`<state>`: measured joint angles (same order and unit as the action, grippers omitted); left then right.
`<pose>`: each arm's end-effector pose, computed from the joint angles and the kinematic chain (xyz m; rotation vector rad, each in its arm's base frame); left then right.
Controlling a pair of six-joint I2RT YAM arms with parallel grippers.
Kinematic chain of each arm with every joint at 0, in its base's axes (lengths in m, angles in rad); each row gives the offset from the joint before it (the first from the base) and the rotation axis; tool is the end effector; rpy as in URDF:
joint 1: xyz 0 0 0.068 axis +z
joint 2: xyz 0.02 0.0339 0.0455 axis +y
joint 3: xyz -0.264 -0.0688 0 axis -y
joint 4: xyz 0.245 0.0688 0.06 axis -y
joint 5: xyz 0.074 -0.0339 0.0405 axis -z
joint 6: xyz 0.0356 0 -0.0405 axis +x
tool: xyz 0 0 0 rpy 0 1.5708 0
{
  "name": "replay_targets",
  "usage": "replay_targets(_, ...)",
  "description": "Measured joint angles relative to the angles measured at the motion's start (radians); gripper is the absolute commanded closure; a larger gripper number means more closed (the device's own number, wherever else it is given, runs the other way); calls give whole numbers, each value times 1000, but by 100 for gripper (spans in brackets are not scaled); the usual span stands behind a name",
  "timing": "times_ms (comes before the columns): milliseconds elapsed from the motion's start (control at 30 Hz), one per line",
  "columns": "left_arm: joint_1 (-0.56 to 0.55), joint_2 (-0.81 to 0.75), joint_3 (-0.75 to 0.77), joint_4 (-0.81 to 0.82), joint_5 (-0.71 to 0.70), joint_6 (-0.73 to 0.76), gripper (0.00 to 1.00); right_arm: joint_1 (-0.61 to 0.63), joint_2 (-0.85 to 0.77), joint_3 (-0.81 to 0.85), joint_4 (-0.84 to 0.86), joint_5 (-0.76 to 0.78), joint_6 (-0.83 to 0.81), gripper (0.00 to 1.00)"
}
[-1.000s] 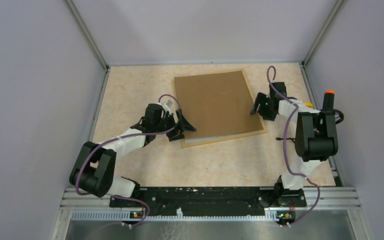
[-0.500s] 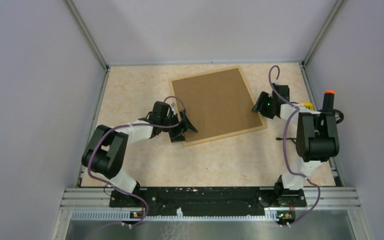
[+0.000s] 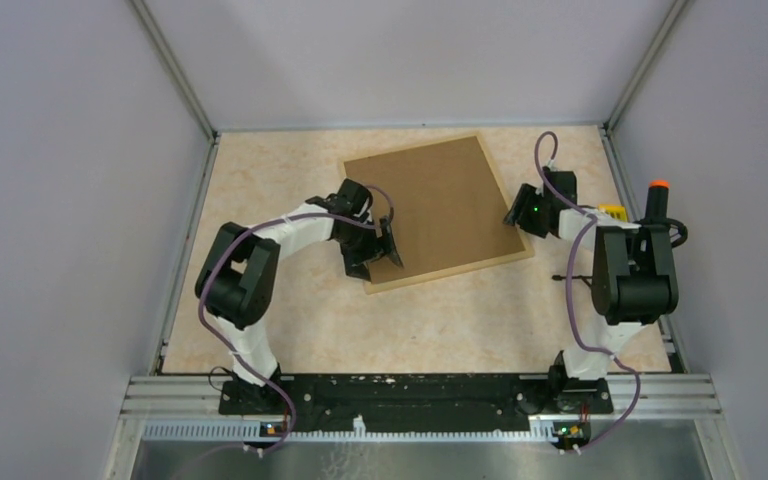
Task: Put the photo into the frame
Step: Adjust the photo frame item on the photo frame.
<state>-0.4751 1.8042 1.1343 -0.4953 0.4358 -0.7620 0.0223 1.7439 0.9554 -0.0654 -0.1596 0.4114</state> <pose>0.3064 -0.1745 0.1676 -0.2873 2.9239 -0.8794 0.3522 0.0135 0.1598 0.4011 2.4149 0.3883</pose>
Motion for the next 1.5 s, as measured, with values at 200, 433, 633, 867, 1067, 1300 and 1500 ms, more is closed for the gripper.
replay_targets(200, -52, 120, 189, -225, -105, 48, 11, 1, -1, -2, 3, 3, 0, 46)
replay_targets(433, -64, 254, 353, -404, -120, 98, 8, 2, -4, -11, 17, 4, 0, 46)
replay_targets(633, -64, 344, 468, -535, -101, 169, 6, 2, -5, -13, 17, 5, -10, 46)
replay_targets(867, -122, 327, 499, -576, -230, 200, 7, 2, -6, -13, 13, -6, -26, 45)
replay_targets(1067, -195, 312, 489, -581, -418, 309, 7, 18, -17, -6, -28, -23, -31, 40)
replay_targets(1300, -189, 278, 439, -552, -428, 367, 2, 41, -32, 32, -166, -6, -45, 37)
replay_targets(1500, -158, 143, 277, -396, -380, 377, 2, 48, -41, 43, -251, -6, -47, 35)
